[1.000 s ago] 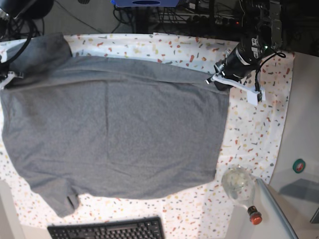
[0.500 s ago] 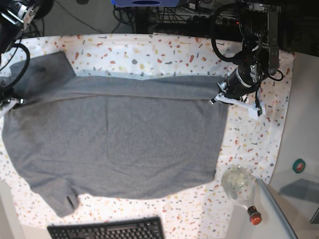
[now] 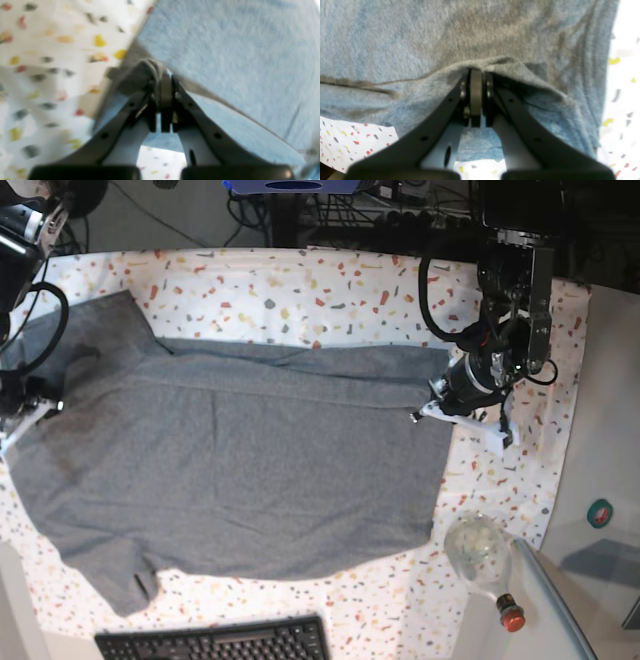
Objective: Layout the t-shirt on the table in an organized manner, then fold the t-shirt properly
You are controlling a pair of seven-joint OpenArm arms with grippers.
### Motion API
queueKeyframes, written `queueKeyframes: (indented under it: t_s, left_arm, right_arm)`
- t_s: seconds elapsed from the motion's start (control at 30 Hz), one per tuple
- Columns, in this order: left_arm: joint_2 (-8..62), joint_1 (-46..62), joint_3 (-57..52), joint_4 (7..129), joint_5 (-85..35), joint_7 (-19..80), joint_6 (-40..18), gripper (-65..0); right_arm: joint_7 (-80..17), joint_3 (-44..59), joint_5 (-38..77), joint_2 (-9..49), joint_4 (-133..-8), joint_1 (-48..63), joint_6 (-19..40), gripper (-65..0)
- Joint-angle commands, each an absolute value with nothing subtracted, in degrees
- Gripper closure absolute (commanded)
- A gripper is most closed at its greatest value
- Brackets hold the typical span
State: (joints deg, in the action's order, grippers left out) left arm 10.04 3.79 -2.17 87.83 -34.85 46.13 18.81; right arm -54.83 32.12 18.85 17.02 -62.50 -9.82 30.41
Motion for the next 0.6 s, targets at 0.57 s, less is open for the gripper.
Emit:
queueKeyframes:
  t_s: [0.57]
  left_arm:
    - [9.98,-2.15,0.13,84.53,-35.38,45.49,18.33,0.0]
  right_arm:
    - [-50.15,32.57,19.30,19.38,-59.21,-12.62,30.55,-6.3]
